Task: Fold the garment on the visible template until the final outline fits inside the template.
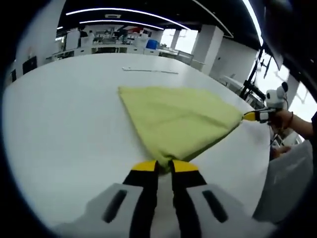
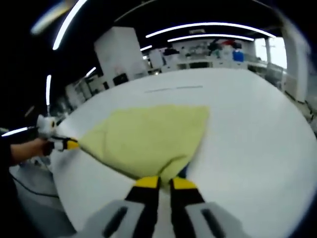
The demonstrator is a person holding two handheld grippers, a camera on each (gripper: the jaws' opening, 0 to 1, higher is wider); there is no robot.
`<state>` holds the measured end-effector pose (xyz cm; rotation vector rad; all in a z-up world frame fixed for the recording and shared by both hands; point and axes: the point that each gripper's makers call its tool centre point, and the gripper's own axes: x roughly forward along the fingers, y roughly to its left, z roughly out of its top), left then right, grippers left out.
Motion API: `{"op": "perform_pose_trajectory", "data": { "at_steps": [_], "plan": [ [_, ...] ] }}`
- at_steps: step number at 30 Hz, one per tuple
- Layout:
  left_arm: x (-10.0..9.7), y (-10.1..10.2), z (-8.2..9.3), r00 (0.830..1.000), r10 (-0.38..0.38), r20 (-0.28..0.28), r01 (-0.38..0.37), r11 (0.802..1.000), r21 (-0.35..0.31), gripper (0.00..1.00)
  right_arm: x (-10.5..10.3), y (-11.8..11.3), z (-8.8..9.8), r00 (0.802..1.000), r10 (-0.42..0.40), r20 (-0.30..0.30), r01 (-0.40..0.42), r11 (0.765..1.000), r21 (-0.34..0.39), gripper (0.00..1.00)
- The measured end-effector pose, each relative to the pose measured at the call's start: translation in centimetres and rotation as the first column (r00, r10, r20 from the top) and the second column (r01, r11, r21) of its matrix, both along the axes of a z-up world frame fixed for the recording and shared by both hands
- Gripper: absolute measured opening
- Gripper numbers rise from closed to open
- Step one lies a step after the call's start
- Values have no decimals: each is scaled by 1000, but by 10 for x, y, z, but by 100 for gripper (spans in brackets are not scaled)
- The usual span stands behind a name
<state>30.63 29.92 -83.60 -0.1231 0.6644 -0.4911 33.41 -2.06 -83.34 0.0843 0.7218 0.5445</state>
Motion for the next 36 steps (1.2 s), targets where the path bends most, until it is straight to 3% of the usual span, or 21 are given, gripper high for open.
{"op": "perform_pose_trajectory", "data": {
  "at_steps": [7, 13, 21, 27, 36],
  "plan": [
    [1, 1, 0, 1000, -6, 0, 6, 1000, -10, 0, 0, -4, -2, 1000, 2, -6, -2, 1000, 3, 0],
    [0, 6, 6, 998, -60, 22, 58, 996, 66, 0, 1, -15, 3, 998, 57, 18, -56, 996, -76, 0],
    [-2, 6, 8, 990, -140, 32, 134, 982, 132, 0, 2, -26, 8, 995, 92, 26, -89, 989, -121, 0],
    [-9, 0, 4, 986, -168, 16, 164, 978, 131, 0, -1, -28, 4, 992, 128, 12, -124, 978, -166, 0],
    [-18, -6, 5, 978, -208, 11, 205, 971, 122, 0, -9, -32, -1, 989, 143, -22, -145, 977, -156, 0]
  ]
}}
